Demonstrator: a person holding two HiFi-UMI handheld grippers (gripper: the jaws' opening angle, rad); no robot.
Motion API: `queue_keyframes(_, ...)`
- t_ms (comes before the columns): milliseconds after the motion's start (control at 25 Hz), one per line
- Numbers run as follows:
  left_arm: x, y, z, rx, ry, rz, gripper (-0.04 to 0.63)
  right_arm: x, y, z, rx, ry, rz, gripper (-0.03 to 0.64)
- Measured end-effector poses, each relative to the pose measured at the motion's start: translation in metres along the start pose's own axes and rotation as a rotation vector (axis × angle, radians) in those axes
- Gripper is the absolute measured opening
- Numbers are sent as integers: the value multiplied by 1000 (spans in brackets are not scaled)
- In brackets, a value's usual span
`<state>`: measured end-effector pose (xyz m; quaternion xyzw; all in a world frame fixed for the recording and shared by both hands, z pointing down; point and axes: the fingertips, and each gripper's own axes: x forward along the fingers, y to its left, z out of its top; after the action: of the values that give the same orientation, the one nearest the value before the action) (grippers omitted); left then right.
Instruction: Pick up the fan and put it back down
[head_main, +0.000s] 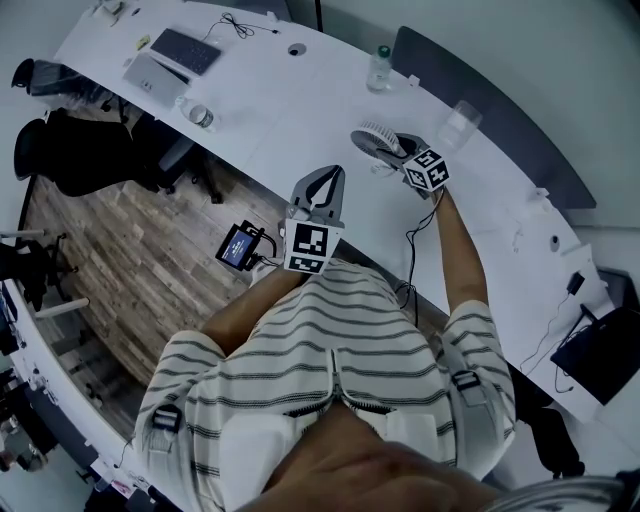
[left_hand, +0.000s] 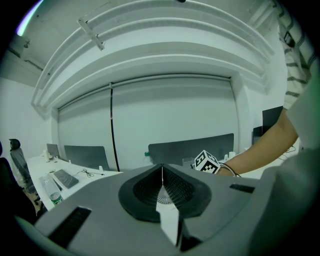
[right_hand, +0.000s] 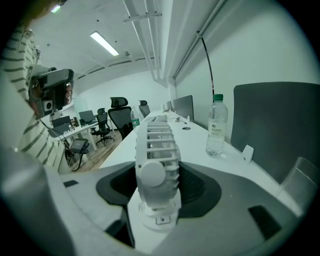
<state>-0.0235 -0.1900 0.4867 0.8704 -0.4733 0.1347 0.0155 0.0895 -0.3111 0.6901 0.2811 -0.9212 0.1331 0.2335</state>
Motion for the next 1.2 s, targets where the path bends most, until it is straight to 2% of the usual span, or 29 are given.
queue_keyframes(600, -5, 4, 2, 11, -16, -3, 8, 3, 1, 9, 52, 0, -86, 229)
queue_keyframes(1040, -6, 1, 3, -2, -22, -4, 8, -14, 9, 35, 122, -59, -148, 229)
queue_keyframes(1200, -7, 0, 4, -3, -25, -5, 8, -20, 13, 44, 133, -69, -197, 229)
